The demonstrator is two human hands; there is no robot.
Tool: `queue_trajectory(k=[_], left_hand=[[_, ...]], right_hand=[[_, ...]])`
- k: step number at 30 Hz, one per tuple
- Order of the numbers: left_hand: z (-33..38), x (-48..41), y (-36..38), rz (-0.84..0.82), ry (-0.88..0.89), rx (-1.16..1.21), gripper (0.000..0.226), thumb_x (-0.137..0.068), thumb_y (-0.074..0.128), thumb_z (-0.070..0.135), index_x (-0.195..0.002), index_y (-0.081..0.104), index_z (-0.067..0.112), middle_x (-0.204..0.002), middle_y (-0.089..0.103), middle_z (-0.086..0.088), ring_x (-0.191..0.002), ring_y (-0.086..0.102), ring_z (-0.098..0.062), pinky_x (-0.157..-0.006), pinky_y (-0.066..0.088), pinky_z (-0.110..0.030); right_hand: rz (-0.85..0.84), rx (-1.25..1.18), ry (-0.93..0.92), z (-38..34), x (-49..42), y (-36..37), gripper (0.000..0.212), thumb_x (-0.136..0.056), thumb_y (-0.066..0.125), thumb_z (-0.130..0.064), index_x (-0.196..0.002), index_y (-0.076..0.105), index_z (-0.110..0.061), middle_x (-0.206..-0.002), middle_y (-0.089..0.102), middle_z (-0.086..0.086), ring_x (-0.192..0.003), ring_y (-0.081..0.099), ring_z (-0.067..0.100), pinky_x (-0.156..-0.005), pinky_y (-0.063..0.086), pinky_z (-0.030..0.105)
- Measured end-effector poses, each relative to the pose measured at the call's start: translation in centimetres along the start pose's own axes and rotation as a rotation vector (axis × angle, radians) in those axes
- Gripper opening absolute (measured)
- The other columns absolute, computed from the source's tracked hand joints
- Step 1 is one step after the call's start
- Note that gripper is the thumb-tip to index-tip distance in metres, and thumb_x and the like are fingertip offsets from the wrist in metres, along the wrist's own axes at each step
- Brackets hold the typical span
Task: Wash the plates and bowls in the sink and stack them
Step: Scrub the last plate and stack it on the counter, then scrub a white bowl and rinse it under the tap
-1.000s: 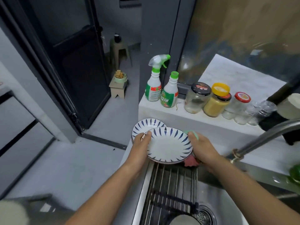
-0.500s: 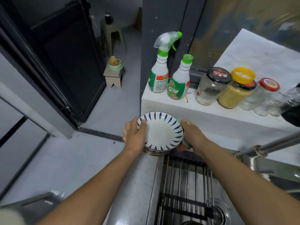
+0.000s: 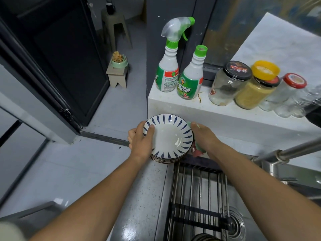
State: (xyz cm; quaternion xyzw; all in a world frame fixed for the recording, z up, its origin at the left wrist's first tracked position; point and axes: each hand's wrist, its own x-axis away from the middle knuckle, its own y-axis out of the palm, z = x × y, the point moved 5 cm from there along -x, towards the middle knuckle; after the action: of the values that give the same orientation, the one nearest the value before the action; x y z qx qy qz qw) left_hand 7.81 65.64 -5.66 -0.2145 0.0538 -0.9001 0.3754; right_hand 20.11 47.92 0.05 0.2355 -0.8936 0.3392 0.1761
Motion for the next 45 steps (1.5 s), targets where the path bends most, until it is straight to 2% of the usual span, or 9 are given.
queue_trajectory(k=[5, 10, 18, 25, 29, 33, 38, 42, 45], left_hand=[[-0.2, 0.0, 0.1, 0.035, 0.003, -0.064, 0.038, -0.104, 0.042, 0.053, -0.14, 0.049, 0.044, -0.124, 0.034, 0.005, -0.118, 0.026, -0.009, -0.123, 0.02, -0.042], [0.0, 0.1, 0.0, 0.034, 0.009, -0.126, 0.053, -0.105, 0.036, 0.056, -0.151, 0.041, 0.03, -0.143, 0.035, -0.002, -0.14, 0.027, -0.021, -0.124, 0.018, -0.045], [0.0, 0.6, -0.5, 0.045, -0.018, -0.185, 0.056, -0.106, 0.033, 0.054, -0.149, 0.045, 0.019, -0.152, 0.038, -0.006, -0.143, 0.03, -0.024, -0.122, 0.021, -0.047], [1.6, 3.9, -1.0, 0.056, 0.081, -0.139, 0.082, -0.085, 0.034, 0.066, -0.152, 0.038, 0.02, -0.156, 0.03, -0.003, -0.149, 0.02, -0.02, -0.125, 0.015, -0.044], [2.2, 8.0, -1.0, 0.112, 0.173, -0.103, 0.075, -0.086, 0.039, 0.061, -0.149, 0.041, 0.02, -0.149, 0.032, 0.0, -0.145, 0.021, -0.015, -0.124, 0.016, -0.041], [1.0, 13.4, 0.5, 0.051, 0.168, -0.068, 0.064, -0.086, 0.042, 0.064, -0.137, 0.048, 0.026, -0.136, 0.039, 0.006, -0.14, 0.032, -0.017, -0.123, 0.023, -0.045], [-2.7, 21.6, 3.0, -0.147, -0.025, 0.1, 0.021, -0.106, 0.044, 0.048, -0.109, 0.058, 0.033, -0.118, 0.065, 0.002, -0.122, 0.058, -0.021, -0.113, 0.041, -0.04], [-5.3, 27.7, 3.5, -0.159, -0.128, 0.064, 0.034, -0.109, 0.038, 0.046, -0.103, 0.065, 0.025, -0.113, 0.07, -0.007, -0.113, 0.065, -0.024, -0.102, 0.047, -0.04], [-6.0, 31.5, 3.8, -0.154, -0.172, 0.079, 0.036, -0.109, 0.035, 0.046, -0.101, 0.065, 0.028, -0.109, 0.07, 0.005, -0.106, 0.064, -0.011, -0.088, 0.047, -0.029]], right_hand=[[0.051, -0.043, 0.01, 0.2, 0.1, -0.4, 0.04, -0.105, 0.028, -0.031, -0.081, 0.058, -0.02, -0.071, 0.055, 0.0, -0.058, 0.048, 0.014, -0.045, 0.035, 0.022], [0.254, -0.291, 0.042, 1.9, 0.6, -0.6, 0.045, -0.106, 0.027, -0.035, -0.108, 0.066, -0.013, -0.077, 0.061, 0.004, -0.06, 0.053, 0.017, -0.045, 0.041, 0.02], [0.319, -0.78, 0.154, 3.4, 1.6, -0.4, 0.05, -0.107, 0.029, -0.044, -0.107, 0.069, -0.015, -0.087, 0.068, 0.011, -0.061, 0.066, 0.021, -0.044, 0.054, 0.028], [0.168, -0.671, 0.145, 6.7, 3.9, -3.0, 0.051, -0.107, 0.029, -0.041, -0.112, 0.072, -0.014, -0.106, 0.074, 0.017, -0.093, 0.071, 0.033, -0.077, 0.06, 0.049], [-0.006, -0.512, 0.071, 9.1, 7.4, -5.1, 0.049, -0.108, 0.029, -0.042, -0.115, 0.072, -0.02, -0.106, 0.075, 0.013, -0.091, 0.071, 0.032, -0.076, 0.06, 0.052], [-0.066, -0.329, 0.048, 11.9, 11.6, -7.1, 0.041, -0.106, 0.034, -0.041, -0.113, 0.067, -0.017, -0.091, 0.075, 0.017, -0.07, 0.069, 0.026, -0.057, 0.052, 0.034], [-0.144, -0.24, 0.021, 15.6, 17.5, -8.4, 0.043, -0.106, 0.033, -0.044, -0.12, 0.066, -0.021, -0.105, 0.073, 0.015, -0.091, 0.071, 0.03, -0.08, 0.058, 0.043], [-0.152, -0.211, -0.028, 18.0, 21.7, -8.9, 0.04, -0.107, 0.032, -0.04, -0.119, 0.067, -0.023, -0.099, 0.075, 0.014, -0.087, 0.074, 0.03, -0.082, 0.058, 0.052], [-0.165, -0.218, -0.078, 19.2, 24.2, -8.9, 0.04, -0.108, 0.033, -0.04, -0.122, 0.067, -0.026, -0.109, 0.074, 0.01, -0.092, 0.073, 0.026, -0.076, 0.061, 0.04]])
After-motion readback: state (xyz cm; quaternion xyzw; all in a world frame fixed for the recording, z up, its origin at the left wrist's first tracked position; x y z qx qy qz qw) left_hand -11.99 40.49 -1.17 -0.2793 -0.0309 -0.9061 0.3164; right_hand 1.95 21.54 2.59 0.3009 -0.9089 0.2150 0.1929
